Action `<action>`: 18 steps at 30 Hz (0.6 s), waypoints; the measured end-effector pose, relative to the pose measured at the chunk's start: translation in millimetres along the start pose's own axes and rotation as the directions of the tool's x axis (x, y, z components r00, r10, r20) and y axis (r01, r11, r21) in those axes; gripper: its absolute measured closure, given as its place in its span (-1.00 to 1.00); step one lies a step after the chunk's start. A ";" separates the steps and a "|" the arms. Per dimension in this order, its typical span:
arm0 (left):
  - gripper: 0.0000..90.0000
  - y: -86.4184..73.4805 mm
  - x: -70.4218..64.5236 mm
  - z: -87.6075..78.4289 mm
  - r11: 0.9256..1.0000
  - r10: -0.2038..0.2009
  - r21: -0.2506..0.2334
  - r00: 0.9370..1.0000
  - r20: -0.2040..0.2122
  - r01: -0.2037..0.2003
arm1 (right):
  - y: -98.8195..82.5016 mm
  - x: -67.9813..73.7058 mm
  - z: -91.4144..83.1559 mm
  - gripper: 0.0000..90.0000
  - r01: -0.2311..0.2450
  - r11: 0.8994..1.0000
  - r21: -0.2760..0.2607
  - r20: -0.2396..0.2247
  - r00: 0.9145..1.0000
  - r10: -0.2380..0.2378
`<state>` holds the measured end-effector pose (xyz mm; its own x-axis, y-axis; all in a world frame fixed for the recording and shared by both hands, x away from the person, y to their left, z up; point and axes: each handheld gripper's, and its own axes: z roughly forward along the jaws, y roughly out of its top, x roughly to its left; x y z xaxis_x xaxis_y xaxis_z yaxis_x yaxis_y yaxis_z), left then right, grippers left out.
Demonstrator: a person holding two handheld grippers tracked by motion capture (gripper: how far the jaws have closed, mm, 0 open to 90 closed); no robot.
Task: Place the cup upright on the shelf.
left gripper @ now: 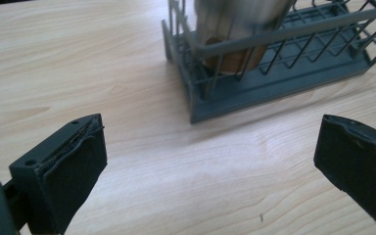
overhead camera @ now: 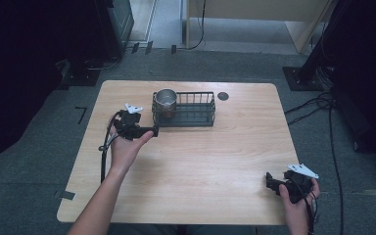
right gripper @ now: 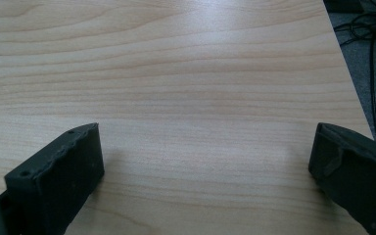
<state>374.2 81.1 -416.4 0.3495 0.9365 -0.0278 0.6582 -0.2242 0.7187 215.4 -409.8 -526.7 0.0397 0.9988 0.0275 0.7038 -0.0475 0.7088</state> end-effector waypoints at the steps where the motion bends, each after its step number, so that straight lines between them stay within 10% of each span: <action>1: -1.00 -3.0 1.7 -1.0 1.000 -0.004 -0.002 1.000 -0.002 0.004 | 0.0 0.0 0.0 -1.00 0.000 1.000 0.000 0.000 1.000 0.000; 18: -1.00 -57.7 30.7 -7.5 0.997 -0.074 0.032 0.997 -0.022 0.074 | 0.0 0.0 0.0 -1.00 0.000 1.000 0.000 0.000 1.000 0.000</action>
<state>342.0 124.8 -453.5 0.2855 0.9561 -0.0657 0.7033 -0.1624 0.6921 215.4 -409.8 -526.7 0.0397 0.9988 0.0275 0.7038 -0.0474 0.7088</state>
